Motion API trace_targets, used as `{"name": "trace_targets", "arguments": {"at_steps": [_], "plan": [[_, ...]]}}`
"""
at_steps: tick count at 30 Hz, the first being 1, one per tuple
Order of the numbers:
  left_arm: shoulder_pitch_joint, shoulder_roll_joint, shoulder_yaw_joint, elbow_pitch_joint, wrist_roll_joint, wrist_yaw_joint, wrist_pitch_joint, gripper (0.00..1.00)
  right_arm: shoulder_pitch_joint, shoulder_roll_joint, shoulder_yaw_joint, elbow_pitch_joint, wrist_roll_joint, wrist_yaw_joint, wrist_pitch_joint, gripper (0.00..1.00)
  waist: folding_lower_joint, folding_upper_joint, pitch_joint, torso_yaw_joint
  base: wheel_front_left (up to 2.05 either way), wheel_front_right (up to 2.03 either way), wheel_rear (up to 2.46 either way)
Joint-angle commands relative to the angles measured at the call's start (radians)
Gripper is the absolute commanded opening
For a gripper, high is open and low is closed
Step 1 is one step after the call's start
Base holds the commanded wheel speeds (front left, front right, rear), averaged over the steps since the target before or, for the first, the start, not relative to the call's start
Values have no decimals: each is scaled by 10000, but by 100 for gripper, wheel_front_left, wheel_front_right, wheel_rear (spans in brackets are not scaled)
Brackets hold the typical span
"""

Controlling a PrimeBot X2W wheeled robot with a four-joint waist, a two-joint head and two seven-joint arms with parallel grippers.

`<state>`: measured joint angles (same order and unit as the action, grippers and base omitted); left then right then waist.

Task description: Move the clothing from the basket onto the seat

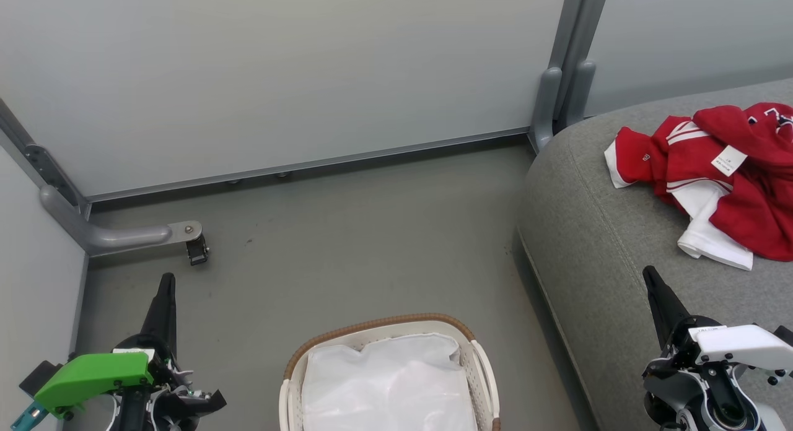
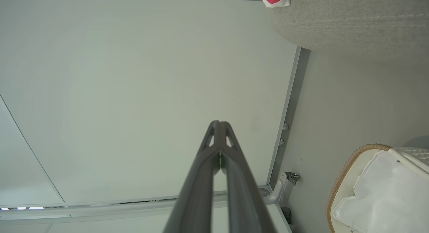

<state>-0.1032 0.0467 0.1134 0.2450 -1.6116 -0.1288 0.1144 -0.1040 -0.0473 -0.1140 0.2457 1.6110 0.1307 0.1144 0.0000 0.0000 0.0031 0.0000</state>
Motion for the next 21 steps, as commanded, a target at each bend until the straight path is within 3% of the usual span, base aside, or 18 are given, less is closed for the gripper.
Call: {"name": "trace_targets", "arguments": {"at_steps": [1,21], "plan": [[-115,67,18,-18,-27,-37,30,0,-86,-56,-17,-31,38,0,27,0,0,0,0,0,0,0,0],[-115,67,17,-18,-28,-37,29,0,-86,-56,-17,-30,39,0,26,0,0,0,0,0,0,0,0]]}}
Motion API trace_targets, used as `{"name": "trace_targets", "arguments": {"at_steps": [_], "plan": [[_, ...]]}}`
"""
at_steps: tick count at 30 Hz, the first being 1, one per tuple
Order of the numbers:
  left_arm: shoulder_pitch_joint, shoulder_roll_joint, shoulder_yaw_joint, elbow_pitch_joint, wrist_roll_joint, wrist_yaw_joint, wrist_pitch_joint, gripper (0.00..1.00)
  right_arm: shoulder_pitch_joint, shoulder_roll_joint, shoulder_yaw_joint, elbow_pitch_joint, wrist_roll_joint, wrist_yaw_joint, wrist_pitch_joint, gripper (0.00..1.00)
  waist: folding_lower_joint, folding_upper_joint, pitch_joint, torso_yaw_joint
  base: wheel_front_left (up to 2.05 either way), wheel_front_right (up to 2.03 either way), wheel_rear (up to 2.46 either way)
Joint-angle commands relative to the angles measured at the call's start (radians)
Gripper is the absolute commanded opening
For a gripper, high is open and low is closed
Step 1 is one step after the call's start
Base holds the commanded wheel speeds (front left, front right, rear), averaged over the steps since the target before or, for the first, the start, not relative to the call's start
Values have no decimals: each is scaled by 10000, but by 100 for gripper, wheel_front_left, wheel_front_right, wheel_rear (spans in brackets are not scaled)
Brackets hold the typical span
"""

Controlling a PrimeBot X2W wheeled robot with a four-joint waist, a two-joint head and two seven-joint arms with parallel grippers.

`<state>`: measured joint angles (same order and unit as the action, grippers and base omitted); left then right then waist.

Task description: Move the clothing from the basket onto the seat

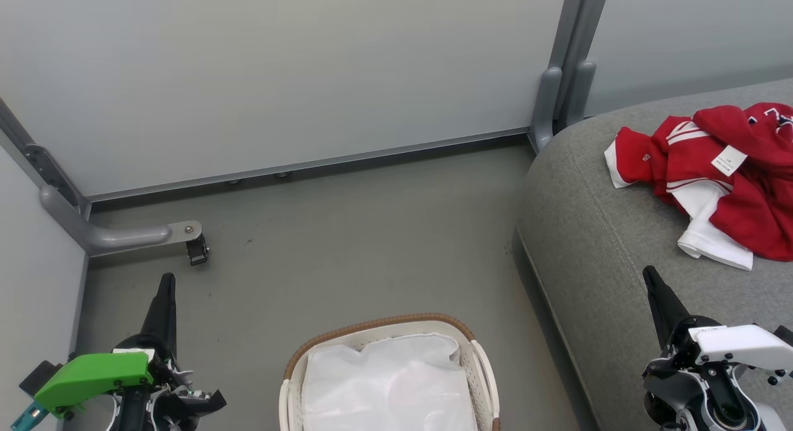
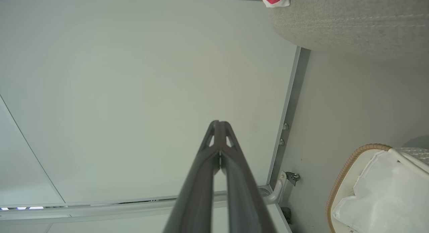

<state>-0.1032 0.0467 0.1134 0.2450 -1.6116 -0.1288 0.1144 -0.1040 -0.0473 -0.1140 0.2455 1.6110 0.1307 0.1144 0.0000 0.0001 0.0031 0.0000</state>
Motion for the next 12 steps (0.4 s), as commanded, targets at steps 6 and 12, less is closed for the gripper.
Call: {"name": "trace_targets", "arguments": {"at_steps": [6,12], "plan": [[-115,67,17,-18,-28,-37,29,0,-86,-56,-16,-28,39,0,26,0,0,-1,0,0,0,0,0],[-115,67,17,-19,-28,-37,29,0,-86,-56,-16,-28,39,0,26,0,0,-1,0,0,0,0,0]]}}
